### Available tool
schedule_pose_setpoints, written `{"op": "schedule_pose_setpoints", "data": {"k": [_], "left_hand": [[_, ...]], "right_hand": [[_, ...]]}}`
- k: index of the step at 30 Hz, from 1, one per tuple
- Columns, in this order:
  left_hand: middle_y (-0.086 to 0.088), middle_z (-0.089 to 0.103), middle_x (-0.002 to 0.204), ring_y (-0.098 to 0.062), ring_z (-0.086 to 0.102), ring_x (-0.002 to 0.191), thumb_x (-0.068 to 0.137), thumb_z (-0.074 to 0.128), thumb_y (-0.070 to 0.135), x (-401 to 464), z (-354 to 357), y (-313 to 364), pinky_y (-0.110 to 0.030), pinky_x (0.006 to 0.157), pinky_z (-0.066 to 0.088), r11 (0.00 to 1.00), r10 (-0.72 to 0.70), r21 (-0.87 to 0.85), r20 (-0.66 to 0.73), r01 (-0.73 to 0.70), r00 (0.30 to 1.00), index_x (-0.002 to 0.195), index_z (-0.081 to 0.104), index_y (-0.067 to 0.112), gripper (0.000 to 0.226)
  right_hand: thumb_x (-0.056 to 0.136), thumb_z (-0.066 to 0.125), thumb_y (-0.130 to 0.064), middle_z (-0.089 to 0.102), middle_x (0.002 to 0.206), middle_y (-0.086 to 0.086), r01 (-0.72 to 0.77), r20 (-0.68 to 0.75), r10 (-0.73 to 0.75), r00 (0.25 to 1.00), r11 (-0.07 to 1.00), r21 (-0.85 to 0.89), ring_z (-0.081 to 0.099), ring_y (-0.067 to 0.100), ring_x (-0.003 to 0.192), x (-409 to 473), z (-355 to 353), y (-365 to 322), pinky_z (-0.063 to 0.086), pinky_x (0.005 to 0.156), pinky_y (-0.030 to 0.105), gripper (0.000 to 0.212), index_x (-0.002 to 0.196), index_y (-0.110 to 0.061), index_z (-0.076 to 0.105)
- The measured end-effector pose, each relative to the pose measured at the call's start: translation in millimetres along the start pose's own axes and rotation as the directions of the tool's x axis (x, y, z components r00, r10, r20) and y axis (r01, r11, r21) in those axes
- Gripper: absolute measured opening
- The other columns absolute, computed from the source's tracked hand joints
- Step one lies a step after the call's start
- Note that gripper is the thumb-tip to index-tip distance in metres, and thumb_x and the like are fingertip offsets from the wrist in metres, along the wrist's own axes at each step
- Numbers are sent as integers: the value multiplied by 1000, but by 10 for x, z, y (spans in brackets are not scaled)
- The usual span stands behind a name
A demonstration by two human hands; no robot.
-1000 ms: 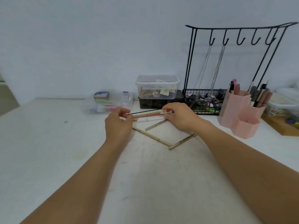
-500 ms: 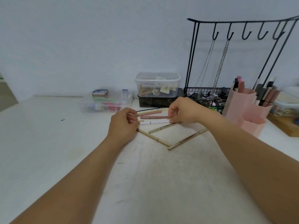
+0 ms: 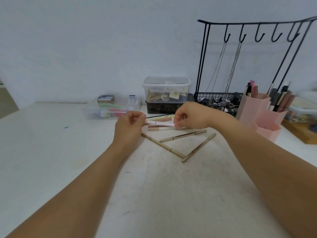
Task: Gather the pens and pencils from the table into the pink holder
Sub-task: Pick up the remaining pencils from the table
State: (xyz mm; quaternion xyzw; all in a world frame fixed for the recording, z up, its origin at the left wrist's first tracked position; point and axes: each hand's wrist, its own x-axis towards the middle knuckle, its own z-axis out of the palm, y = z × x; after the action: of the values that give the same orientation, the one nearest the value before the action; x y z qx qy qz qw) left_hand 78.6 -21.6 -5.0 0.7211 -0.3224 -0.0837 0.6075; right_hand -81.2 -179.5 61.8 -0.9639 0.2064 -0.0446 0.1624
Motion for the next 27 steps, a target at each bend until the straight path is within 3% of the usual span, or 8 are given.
{"op": "schedule_pose_setpoints", "data": {"k": [5, 8, 13, 16, 19, 22, 24, 27], "left_hand": [[-6, 76, 95, -24, 74, 99, 92, 71, 42, -50, 7, 150, -41, 96, 58, 924, -128, -363, 6, 122, 992, 96, 75, 16, 27], [-1, 79, 93, -18, 75, 97, 94, 69, 40, -135, 56, 245, -35, 92, 58, 914, -66, -397, 53, 82, 996, 92, 77, 20, 21], [4, 77, 79, -9, 72, 76, 104, 55, 23, -218, 145, 247, -27, 75, 59, 938, 80, -345, 86, -45, 993, 91, 75, 23, 24], [-6, 76, 84, -14, 69, 78, 107, 49, 22, -205, 159, 191, -38, 82, 58, 954, 69, -296, 98, -37, 993, 94, 75, 24, 30], [-4, 77, 85, -12, 69, 75, 109, 44, 23, -206, 159, 188, -34, 80, 58, 976, 90, -207, 105, -67, 990, 96, 75, 24, 33], [-2, 75, 82, -15, 73, 70, 110, 39, 21, -185, 159, 195, -29, 68, 61, 963, 15, -268, 52, 0, 999, 102, 67, 15, 30], [0, 64, 74, -16, 61, 62, 110, 39, 22, -115, 125, 155, -31, 62, 52, 968, -18, -252, -38, 8, 999, 99, 63, 19, 27], [1, 47, 71, -14, 42, 60, 107, 43, 28, -29, 41, 134, -34, 61, 38, 971, -85, -233, -102, 59, 991, 93, 62, 26, 24]], "right_hand": [[97, 64, -22, 68, 78, 2, 26, -75, 5, 997, 919, 394, 59, 13, 67, -21, -40, -153, 53, 66, 26, 11, 96, -15, 72], [98, 64, -18, 68, 81, 4, 40, -75, 11, 997, 769, 638, 64, 9, 67, 4, 80, -281, 57, 67, 22, 11, 98, -10, 71], [97, 65, -8, 69, 81, 14, 73, -75, -24, 997, 653, 754, 66, 13, 63, 88, 351, -465, 61, 68, 27, 15, 101, 7, 69], [95, 65, -2, 70, 83, 23, 89, -138, 20, 990, 670, 737, 66, 16, 63, 112, 468, -493, 63, 69, 30, 15, 99, 12, 69], [90, 69, -2, 74, 80, 19, 104, -186, 27, 982, 748, 656, 66, 12, 65, 99, 511, -499, 56, 58, 20, 9, 91, 4, 75], [82, 81, -11, 77, 82, 9, 81, -227, 61, 972, 818, 570, 68, 4, 64, 79, 381, -426, 49, 56, 11, 11, 92, -7, 78], [78, 86, -16, 77, 84, -1, 42, -262, 83, 961, 898, 438, 70, 4, 72, 68, 215, -288, 52, 66, 14, 18, 94, -13, 78], [79, 85, -15, 72, 85, -6, -52, -169, 84, 982, 981, 185, 67, 7, 78, 42, 16, -61, 49, 69, 16, 16, 94, -16, 78]]}}
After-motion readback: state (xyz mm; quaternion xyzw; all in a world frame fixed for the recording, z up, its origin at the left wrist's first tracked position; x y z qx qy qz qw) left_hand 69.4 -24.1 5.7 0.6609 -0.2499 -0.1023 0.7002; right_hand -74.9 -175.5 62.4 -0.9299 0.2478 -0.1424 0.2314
